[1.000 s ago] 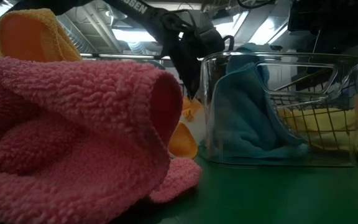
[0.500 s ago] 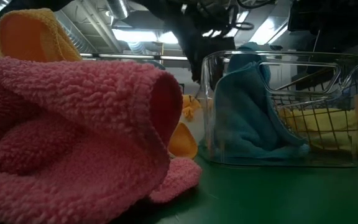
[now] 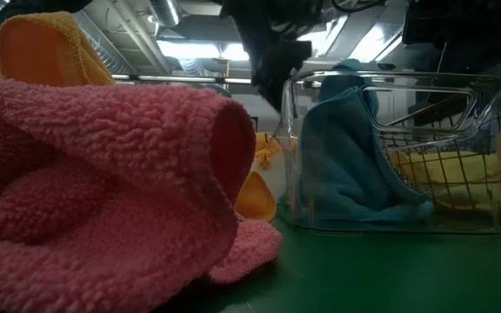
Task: Sort microfiber towel by color & place in baskets
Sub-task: Put the orange towel into the white bin, then put the pink towel into the orange bin
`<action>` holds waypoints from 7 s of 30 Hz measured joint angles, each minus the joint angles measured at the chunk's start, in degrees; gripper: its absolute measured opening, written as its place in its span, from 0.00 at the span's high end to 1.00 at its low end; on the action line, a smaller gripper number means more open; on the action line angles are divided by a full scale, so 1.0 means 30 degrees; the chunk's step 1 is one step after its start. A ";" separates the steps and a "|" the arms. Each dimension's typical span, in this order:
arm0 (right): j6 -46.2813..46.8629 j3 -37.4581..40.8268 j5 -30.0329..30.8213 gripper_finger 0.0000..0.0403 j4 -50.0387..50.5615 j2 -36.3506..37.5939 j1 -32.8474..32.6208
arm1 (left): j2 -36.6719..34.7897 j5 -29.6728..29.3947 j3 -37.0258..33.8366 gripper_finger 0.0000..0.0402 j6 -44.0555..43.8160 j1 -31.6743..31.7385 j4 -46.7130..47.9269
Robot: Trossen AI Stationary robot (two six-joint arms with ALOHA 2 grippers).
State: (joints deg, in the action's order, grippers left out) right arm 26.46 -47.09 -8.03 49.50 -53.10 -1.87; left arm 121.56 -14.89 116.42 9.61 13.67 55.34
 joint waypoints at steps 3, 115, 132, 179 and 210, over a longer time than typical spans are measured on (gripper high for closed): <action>0.0000 0.0000 0.0007 0.54 0.0000 0.0000 0.0000 | 0.0030 -0.1685 -0.0047 0.68 -0.0234 0.0390 0.0330; 0.0000 0.0007 0.0036 0.54 0.0000 -0.0007 0.0000 | -0.0262 0.3153 -0.7747 0.68 0.0021 -0.1922 -1.7453; 0.0000 0.0015 0.0036 0.54 -0.0007 -0.0007 0.0000 | 0.0238 0.1650 -0.9013 0.69 0.0014 -0.1769 -1.9942; 0.0000 0.0019 0.0036 0.54 -0.0022 -0.0004 0.0000 | -0.1348 -0.0901 -0.8344 0.83 -0.0600 -0.1344 -0.9116; -0.0312 0.0022 0.0036 0.54 -0.0015 -0.0007 -0.0006 | -0.1347 0.2811 -0.2239 0.69 -0.3170 -0.2711 0.5975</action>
State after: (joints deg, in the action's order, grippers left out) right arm 25.52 -47.03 -7.92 49.45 -53.12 -1.89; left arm 117.52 -6.46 109.70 0.10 5.53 73.26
